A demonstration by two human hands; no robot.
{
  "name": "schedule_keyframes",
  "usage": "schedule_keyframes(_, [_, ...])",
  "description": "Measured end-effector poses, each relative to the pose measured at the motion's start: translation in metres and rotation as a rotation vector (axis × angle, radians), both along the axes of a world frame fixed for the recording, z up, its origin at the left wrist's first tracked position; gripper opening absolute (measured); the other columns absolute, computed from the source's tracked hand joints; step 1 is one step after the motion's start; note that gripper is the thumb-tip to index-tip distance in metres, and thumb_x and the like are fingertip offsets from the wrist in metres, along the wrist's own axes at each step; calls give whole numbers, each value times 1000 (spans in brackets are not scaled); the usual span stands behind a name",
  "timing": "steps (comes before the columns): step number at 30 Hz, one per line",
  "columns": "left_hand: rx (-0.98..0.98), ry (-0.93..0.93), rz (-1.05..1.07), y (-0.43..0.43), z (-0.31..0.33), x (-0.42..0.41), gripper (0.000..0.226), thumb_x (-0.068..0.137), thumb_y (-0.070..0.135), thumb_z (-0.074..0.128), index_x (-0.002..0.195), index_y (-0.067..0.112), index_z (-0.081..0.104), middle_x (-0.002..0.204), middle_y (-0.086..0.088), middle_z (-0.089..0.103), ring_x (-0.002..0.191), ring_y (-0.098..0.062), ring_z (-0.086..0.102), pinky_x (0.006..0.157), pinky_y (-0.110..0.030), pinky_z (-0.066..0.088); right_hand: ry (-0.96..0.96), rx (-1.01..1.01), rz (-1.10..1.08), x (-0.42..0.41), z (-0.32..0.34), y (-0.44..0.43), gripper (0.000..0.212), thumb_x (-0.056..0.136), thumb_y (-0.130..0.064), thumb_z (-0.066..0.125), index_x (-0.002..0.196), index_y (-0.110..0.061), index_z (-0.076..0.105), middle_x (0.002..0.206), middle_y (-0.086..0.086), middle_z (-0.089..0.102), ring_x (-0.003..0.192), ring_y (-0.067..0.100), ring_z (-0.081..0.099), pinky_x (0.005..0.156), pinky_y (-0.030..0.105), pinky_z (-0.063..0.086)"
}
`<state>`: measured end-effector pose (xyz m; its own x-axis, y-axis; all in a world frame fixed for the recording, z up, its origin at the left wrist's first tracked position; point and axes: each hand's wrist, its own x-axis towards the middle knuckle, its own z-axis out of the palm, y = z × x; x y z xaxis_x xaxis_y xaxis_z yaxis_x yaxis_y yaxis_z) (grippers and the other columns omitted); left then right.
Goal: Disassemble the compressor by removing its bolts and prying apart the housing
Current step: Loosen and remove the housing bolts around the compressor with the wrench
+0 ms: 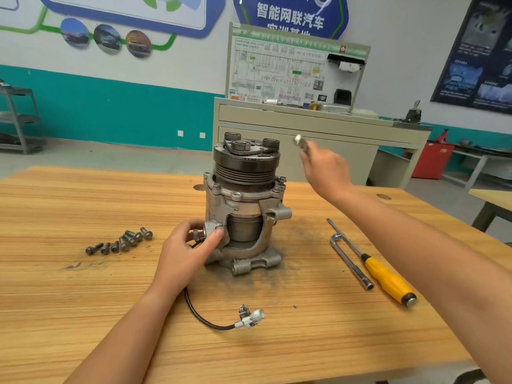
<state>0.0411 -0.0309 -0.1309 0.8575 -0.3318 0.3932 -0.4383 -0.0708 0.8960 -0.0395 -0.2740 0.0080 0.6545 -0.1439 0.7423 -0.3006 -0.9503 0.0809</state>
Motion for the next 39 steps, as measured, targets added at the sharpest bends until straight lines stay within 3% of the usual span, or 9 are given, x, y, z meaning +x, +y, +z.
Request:
schedule_keyframes(3, [7, -12, -1, 0, 0, 0, 23, 78, 43, 68, 97, 32, 60, 101, 15, 63, 99, -7, 58, 80, -30, 50, -26, 147, 95, -21, -3, 1, 29, 100, -21, 34, 120, -5, 47, 68, 6, 53, 59, 24, 50, 52, 29, 32])
schedule_keyframes(5, [7, -14, 0, 0, 0, -1, 22, 79, 42, 68, 97, 33, 59, 102, 15, 62, 100, -8, 58, 79, -29, 48, 67, 60, 133, -38, 0, 6, 30, 99, -20, 36, 123, -6, 48, 60, 3, 48, 50, 22, 44, 48, 28, 29])
schedule_keyframes(10, [7, -17, -11, 1, 0, -1, 19, 80, 42, 67, 96, 34, 60, 102, 15, 63, 100, -7, 58, 81, -31, 49, 395, -228, -100, -61, 8, 24, 31, 100, -25, 29, 127, -14, 42, 53, -4, 36, 47, 19, 38, 44, 26, 27])
schedule_keyframes(14, [8, -31, 4, 0, 1, -2, 20, 80, 41, 67, 97, 33, 59, 100, 17, 62, 98, -3, 57, 78, -27, 47, 514, -348, -232, -66, 14, 48, 22, 96, -12, 34, 114, -13, 46, 54, -2, 32, 43, 14, 28, 40, 24, 18])
schedule_keyframes(18, [23, -79, 6, 0, 1, -4, 16, 81, 39, 66, 93, 38, 55, 97, 22, 59, 94, 0, 56, 76, -27, 46, 644, -336, -360, -61, 26, 70, 17, 91, -4, 40, 99, -11, 53, 59, 0, 32, 50, 16, 33, 42, 26, 22])
schedule_keyframes(22, [38, -98, 24, 0, 1, -4, 24, 82, 39, 65, 102, 29, 58, 100, 19, 59, 95, -5, 56, 77, -27, 44, 734, -414, -383, -54, 30, 89, 21, 87, 3, 46, 73, -10, 39, 60, 0, 31, 65, 21, 40, 42, 27, 23])
schedule_keyframes(29, [65, -104, 49, -1, 2, -5, 32, 82, 37, 66, 110, 25, 54, 104, 11, 58, 99, -9, 54, 80, -25, 41, 796, -524, -396, -61, 26, 84, 18, 88, 2, 47, 103, -8, 50, 59, 1, 30, 45, 17, 28, 38, 26, 21])
schedule_keyframes(34, [73, -71, 58, 2, 4, -7, 51, 79, 43, 66, 124, 23, 50, 111, 11, 55, 102, -7, 53, 82, -26, 43, 795, -340, -271, -60, 28, 57, 27, 93, -19, 36, 118, -9, 42, 60, -3, 35, 49, 10, 33, 41, 24, 23])
schedule_keyframes(39, [77, -69, 61, 0, 4, -6, 54, 79, 43, 66, 126, 25, 48, 113, 13, 55, 101, -2, 53, 81, -22, 43, 825, -386, -291, -53, 37, 35, 35, 91, -4, 35, 124, -12, 41, 63, -3, 36, 51, 10, 32, 41, 22, 21])
